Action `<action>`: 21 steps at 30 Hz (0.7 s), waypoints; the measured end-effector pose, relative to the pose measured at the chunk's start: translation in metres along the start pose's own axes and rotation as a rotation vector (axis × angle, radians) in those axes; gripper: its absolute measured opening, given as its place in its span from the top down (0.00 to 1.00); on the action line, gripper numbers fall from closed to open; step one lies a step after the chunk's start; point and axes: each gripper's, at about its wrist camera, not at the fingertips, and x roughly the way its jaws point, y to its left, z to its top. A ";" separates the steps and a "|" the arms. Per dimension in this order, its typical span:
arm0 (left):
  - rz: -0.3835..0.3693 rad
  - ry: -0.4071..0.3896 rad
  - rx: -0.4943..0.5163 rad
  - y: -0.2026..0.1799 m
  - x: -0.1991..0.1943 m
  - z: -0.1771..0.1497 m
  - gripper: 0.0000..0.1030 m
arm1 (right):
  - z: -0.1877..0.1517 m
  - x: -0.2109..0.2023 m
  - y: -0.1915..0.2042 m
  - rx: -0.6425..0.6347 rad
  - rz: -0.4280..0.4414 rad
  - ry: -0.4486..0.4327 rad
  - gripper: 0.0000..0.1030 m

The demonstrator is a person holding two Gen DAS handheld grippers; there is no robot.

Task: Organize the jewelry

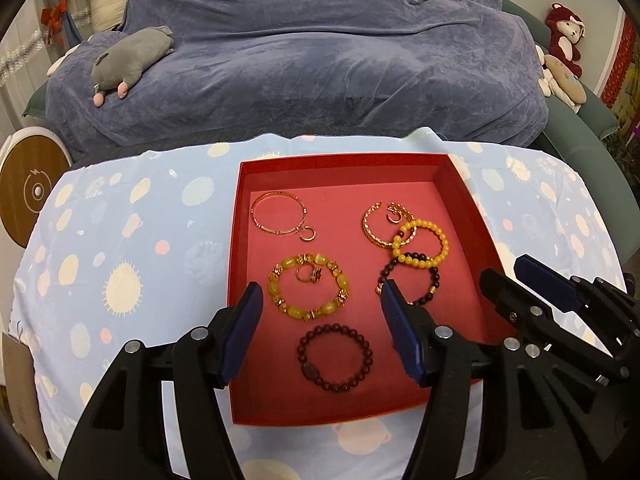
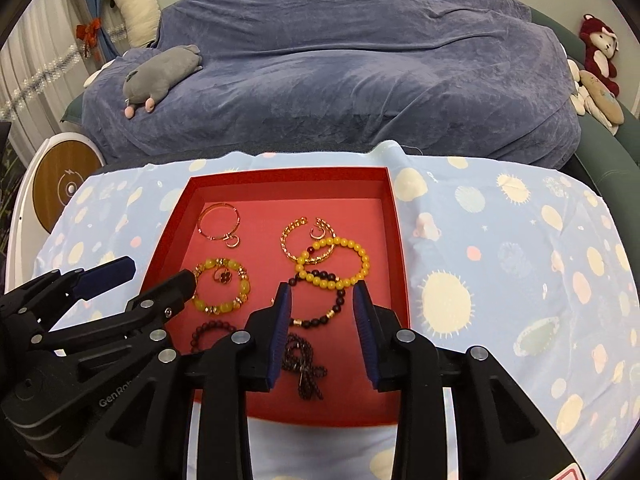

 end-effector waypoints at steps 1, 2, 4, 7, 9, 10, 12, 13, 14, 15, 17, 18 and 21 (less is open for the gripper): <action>0.002 0.000 -0.001 -0.001 -0.004 -0.003 0.42 | -0.004 -0.005 0.000 0.006 -0.007 -0.006 0.66; 0.006 -0.002 -0.006 -0.001 -0.008 -0.006 0.40 | -0.007 -0.009 -0.001 0.012 -0.017 -0.012 0.65; 0.012 -0.009 -0.018 -0.001 -0.016 -0.013 0.38 | -0.014 -0.017 -0.002 0.022 -0.024 -0.021 0.61; 0.029 -0.015 -0.028 0.001 -0.025 -0.022 0.34 | -0.021 -0.025 -0.004 0.035 -0.027 -0.022 0.53; 0.037 -0.017 -0.035 0.002 -0.030 -0.028 0.31 | -0.027 -0.030 -0.005 0.043 -0.029 -0.021 0.49; 0.044 -0.019 -0.038 0.003 -0.032 -0.031 0.29 | -0.029 -0.032 -0.005 0.043 -0.033 -0.023 0.47; 0.058 -0.027 -0.038 0.005 -0.037 -0.037 0.26 | -0.033 -0.036 -0.005 0.034 -0.046 -0.029 0.43; 0.061 -0.025 -0.039 0.006 -0.038 -0.039 0.24 | -0.035 -0.038 -0.004 0.028 -0.054 -0.033 0.40; 0.061 -0.023 -0.042 0.008 -0.039 -0.042 0.22 | -0.037 -0.040 -0.005 0.024 -0.061 -0.037 0.38; 0.063 -0.021 -0.047 0.010 -0.041 -0.044 0.21 | -0.039 -0.041 -0.005 0.025 -0.063 -0.038 0.34; 0.067 -0.022 -0.060 0.014 -0.043 -0.048 0.17 | -0.041 -0.044 -0.008 0.038 -0.067 -0.038 0.27; 0.072 -0.022 -0.066 0.016 -0.044 -0.050 0.16 | -0.043 -0.045 -0.009 0.045 -0.066 -0.037 0.21; 0.092 -0.029 -0.074 0.021 -0.048 -0.056 0.08 | -0.047 -0.048 -0.010 0.048 -0.060 -0.031 0.18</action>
